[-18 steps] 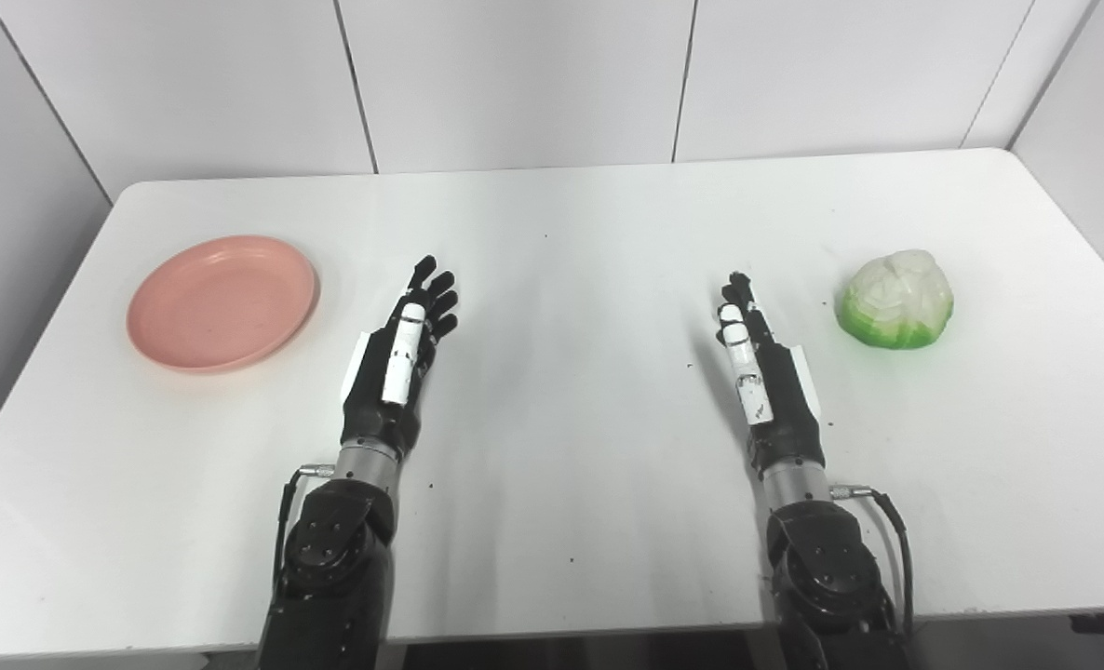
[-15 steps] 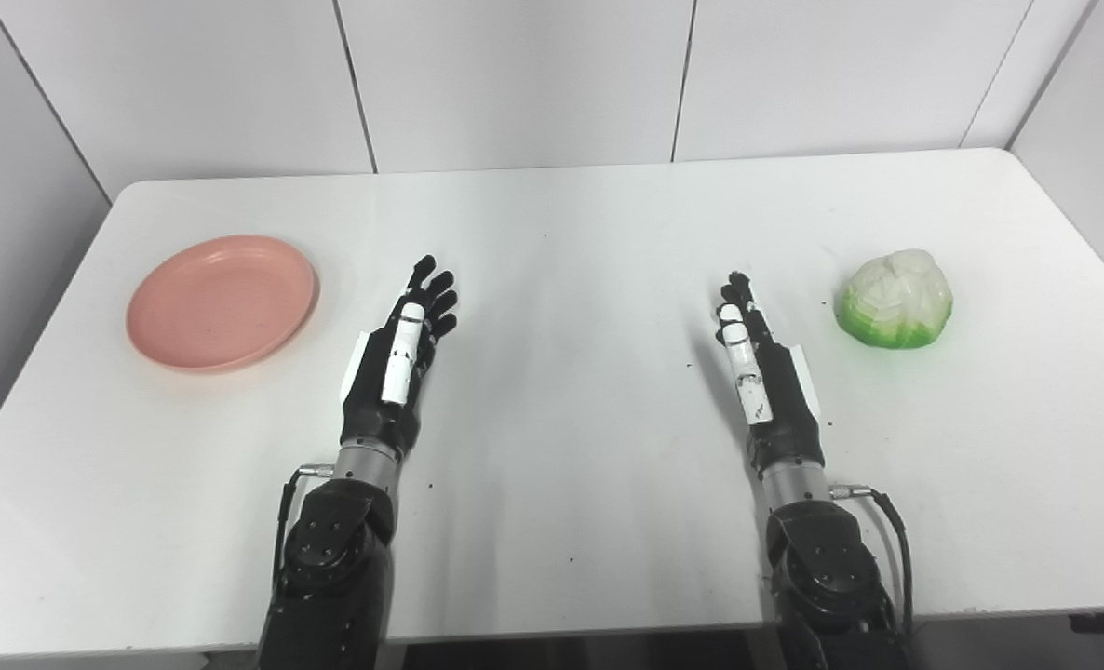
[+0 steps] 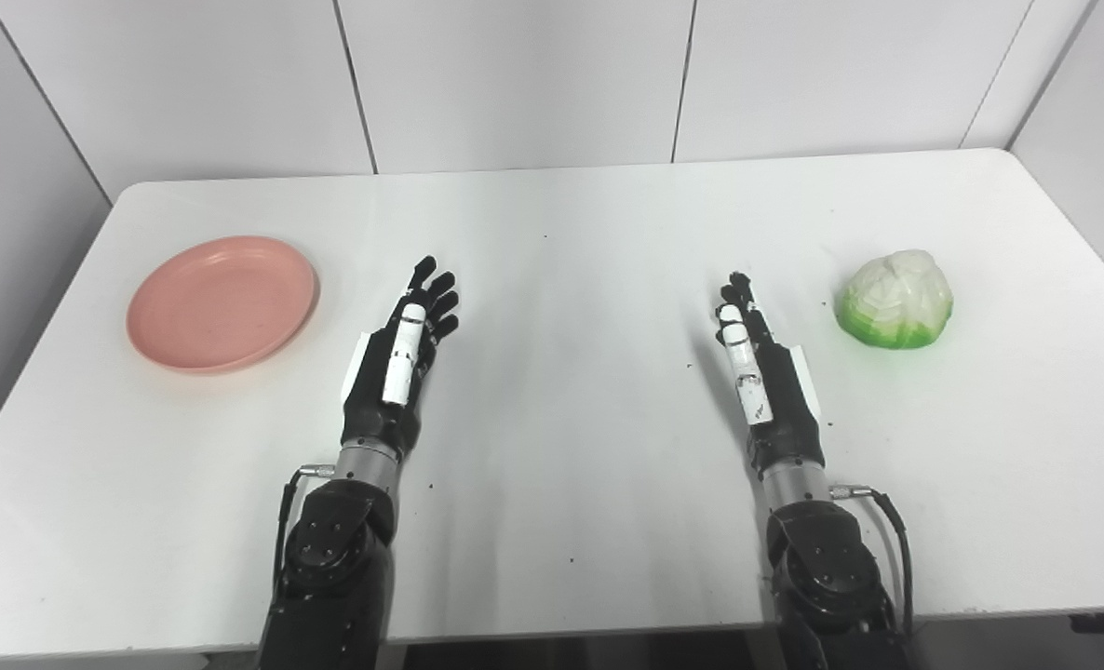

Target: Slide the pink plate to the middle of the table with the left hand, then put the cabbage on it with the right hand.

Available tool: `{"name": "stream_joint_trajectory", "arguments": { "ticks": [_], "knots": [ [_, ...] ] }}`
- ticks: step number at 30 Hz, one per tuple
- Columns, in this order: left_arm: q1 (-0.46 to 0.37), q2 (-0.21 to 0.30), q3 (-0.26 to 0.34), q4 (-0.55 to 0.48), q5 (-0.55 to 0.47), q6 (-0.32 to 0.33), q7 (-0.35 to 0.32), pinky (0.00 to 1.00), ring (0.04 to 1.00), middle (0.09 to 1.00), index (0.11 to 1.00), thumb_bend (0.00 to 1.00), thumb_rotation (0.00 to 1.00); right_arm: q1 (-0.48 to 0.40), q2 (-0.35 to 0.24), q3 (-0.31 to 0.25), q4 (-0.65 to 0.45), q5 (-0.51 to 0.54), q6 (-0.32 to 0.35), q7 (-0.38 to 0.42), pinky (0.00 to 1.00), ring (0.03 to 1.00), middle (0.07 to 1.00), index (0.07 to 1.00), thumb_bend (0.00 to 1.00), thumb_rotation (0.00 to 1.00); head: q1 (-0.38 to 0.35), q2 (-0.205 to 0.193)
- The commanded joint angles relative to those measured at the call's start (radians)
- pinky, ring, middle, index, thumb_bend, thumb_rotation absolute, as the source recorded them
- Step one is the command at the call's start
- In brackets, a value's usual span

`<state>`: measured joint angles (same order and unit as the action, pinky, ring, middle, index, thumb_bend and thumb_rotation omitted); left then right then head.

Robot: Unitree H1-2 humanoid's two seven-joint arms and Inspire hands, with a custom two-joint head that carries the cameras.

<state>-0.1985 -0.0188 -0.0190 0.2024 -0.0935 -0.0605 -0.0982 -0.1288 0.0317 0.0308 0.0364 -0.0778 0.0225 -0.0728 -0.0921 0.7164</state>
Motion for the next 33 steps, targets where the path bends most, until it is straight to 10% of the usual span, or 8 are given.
{"name": "stream_joint_trajectory", "arguments": {
  "ticks": [1,22,33],
  "knots": [
    [0.049,0.003,0.001,0.076,0.0,-0.026,-0.005,0.92,0.934,0.934,0.941,0.4,1.0,0.002,-0.003,0.004,0.032,0.004,-0.026,0.012,0.95,0.944,0.958,0.966,0.22,1.0,0.001,0.001],
    [-0.025,-0.075,-0.037,0.308,0.098,-0.187,0.073,0.9,0.93,0.936,0.942,0.39,1.0,-0.021,-0.086,-0.037,0.174,0.108,-0.164,0.09,0.99,0.975,0.988,0.998,0.16,1.0,0.375,-0.184],
    [-0.047,-0.093,-0.037,0.366,0.124,-0.233,0.096,0.88,0.92,0.93,0.94,0.37,1.0,-0.022,-0.09,-0.041,0.184,0.125,-0.189,0.098,1.0,0.987,0.997,1.0,0.1,1.0,0.406,-0.213]
  ]
}}
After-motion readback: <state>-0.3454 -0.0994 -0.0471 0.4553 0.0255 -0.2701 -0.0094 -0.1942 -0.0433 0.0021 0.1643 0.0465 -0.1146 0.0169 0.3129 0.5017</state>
